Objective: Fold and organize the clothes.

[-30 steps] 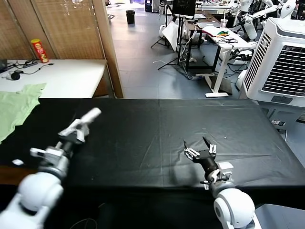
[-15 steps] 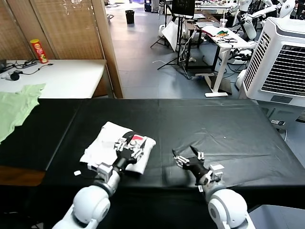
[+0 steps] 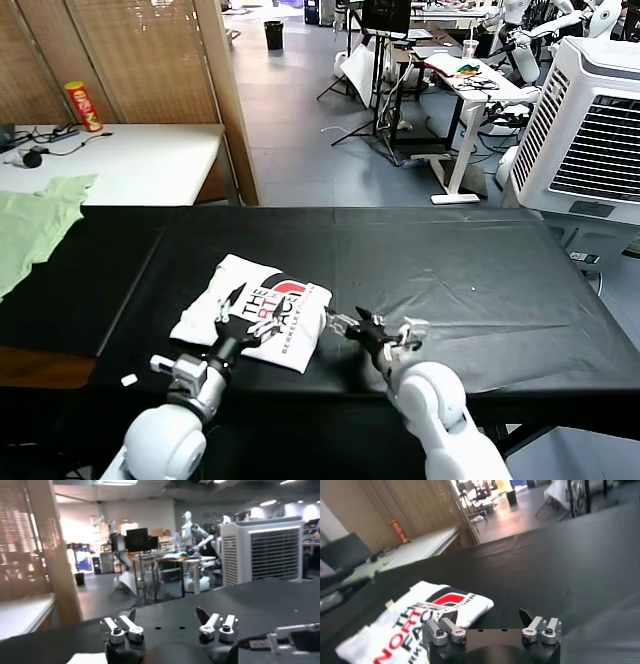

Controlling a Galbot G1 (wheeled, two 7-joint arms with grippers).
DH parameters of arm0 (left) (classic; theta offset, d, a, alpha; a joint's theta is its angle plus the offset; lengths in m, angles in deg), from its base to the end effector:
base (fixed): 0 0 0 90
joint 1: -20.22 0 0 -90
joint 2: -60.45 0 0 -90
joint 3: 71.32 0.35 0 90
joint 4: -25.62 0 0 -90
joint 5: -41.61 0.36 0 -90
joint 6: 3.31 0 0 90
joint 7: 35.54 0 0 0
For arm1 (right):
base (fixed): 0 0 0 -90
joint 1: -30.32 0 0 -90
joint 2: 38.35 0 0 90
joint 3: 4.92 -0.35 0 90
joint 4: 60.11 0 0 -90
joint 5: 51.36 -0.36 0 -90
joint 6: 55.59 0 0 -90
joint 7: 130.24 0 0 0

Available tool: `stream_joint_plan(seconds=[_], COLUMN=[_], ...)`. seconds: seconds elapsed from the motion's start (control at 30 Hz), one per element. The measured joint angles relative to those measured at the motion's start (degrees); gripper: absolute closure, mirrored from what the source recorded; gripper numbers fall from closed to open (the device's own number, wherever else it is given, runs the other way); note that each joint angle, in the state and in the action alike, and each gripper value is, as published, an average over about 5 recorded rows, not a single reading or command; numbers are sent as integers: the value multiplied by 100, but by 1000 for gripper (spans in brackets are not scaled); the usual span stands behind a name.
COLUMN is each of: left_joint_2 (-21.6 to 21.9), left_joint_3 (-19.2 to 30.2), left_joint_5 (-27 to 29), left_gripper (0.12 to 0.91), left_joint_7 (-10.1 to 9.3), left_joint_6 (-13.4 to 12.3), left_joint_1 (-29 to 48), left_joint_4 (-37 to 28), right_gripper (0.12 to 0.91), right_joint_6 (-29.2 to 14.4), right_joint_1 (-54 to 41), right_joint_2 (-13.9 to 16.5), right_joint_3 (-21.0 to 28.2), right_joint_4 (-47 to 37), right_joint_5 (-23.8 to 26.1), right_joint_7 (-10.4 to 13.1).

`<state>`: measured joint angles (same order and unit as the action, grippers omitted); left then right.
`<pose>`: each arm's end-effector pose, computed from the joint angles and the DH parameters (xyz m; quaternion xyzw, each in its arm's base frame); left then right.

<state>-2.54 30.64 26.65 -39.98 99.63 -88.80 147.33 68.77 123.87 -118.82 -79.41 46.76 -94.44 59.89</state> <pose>0.2272 0.0165 -0.2603 -0.1564 -0.9843 -0.0639 0.0509 0.3154 0.0502 -0.2775 0.1767 -0.9245 -0.2203 0.2561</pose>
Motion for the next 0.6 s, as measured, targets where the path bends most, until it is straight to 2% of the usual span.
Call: stream_joint_plan(seconds=[0.17,0.27,0.47,0.6], left_joint_2=[-59,-72,-100,-125], left_joint_3=[-112,-171,-284,-326], left_joint_5=[59,68,90,103], left_gripper=[232,232,232,232], left_joint_7=[0,0,0,0], left_joint_6=[-48,-69,-126,-153], left_joint_1=[-172,-256,-404,-466], left_joint_4=[-25,-26,-15,-13], right_gripper=[229,262,428,620], right_joint_6=[74,120,145,127], right_joint_1=[-333,-504,-773,-883], right_joint_2=[-227,-346,-538,-576], right_joint_3=[14,27,62,59], right_joint_4=[-422,-630,-945,-1095], right_joint_5=[-712,-1008,-1263,-1228], right_joint_7=[354,517,703,669])
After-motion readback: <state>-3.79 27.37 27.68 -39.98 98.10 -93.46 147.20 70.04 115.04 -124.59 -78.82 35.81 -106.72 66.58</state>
